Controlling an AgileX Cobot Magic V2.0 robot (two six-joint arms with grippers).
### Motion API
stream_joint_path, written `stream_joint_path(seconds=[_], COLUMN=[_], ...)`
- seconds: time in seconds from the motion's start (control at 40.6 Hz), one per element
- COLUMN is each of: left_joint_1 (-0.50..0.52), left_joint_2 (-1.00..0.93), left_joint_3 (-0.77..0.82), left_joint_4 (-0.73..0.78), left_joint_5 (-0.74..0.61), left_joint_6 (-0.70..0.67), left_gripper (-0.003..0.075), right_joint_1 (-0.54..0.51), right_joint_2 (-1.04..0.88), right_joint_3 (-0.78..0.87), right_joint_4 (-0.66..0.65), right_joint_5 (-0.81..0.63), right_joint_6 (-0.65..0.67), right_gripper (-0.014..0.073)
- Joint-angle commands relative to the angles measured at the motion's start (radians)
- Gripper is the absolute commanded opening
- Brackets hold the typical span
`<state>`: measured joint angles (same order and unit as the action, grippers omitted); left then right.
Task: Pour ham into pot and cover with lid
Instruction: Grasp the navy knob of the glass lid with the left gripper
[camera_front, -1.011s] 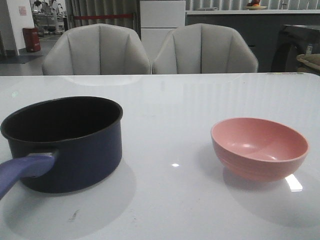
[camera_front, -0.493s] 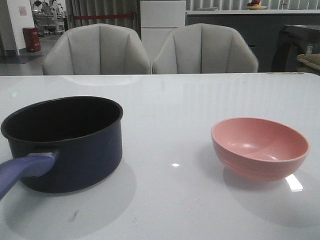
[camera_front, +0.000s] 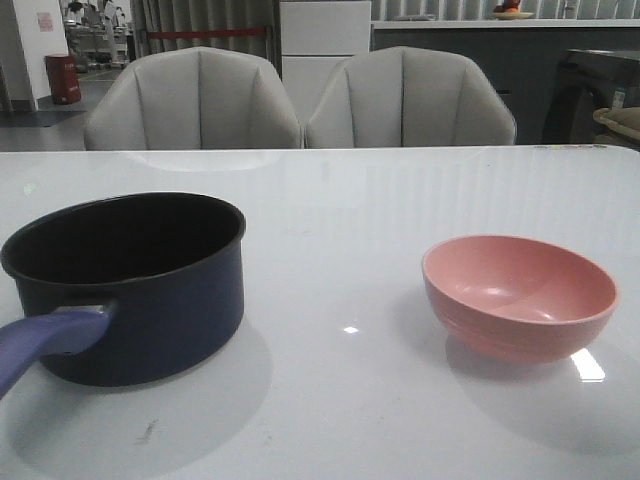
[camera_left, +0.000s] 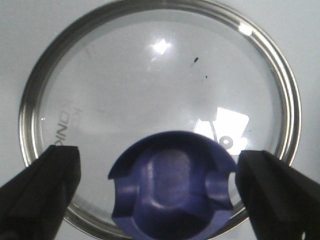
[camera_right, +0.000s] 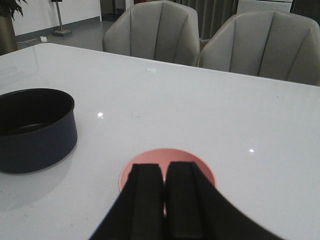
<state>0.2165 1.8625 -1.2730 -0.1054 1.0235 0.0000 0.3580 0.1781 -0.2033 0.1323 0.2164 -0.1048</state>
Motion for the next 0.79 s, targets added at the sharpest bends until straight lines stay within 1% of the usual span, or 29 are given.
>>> stream_joint_path(seconds=[0.0, 0.099, 0.148, 0.222, 0.37, 0.542, 0.666, 0.764], left_joint_1=[-0.014, -0.025, -0.031, -0.038, -0.038, -0.038, -0.038, -0.038], left_joint_2=[-0.03, -0.017, -0.01, 0.002, 0.01, 0.01, 0.008, -0.001], left_joint_3=[-0.03, -0.032, -0.036, -0.036, -0.036, -0.057, -0.083, -0.103], left_joint_4=[-0.012, -0.012, -0.012, -0.012, -0.012, -0.012, -0.012, -0.012], left_joint_5=[-0.004, -0.004, -0.001, 0.006, 0.023, 0.064, 0.103, 0.122], left_joint_6=[0.013, 0.014, 0.014, 0.014, 0.014, 0.014, 0.014, 0.014], left_gripper=[0.0648, 0.0643, 0.0622, 0.0566, 0.0394, 0.0255, 0.0215, 0.0215], right_joint_1=[0.002, 0.002, 0.002, 0.002, 0.002, 0.002, 0.002, 0.002], right_joint_2=[0.01, 0.01, 0.01, 0.01, 0.01, 0.01, 0.01, 0.01], right_joint_3=[-0.029, -0.029, -0.029, -0.029, -0.029, -0.029, -0.029, -0.029], right_joint_4=[0.002, 0.002, 0.002, 0.002, 0.002, 0.002, 0.002, 0.002], right_joint_5=[-0.08, -0.08, -0.08, -0.08, -0.08, -0.08, -0.08, -0.08], right_joint_6=[-0.007, -0.007, -0.007, -0.007, -0.007, -0.007, -0.007, -0.007], right_gripper=[0.0162, 0.0162, 0.0162, 0.0162, 0.0162, 0.0162, 0.0162, 0.0162])
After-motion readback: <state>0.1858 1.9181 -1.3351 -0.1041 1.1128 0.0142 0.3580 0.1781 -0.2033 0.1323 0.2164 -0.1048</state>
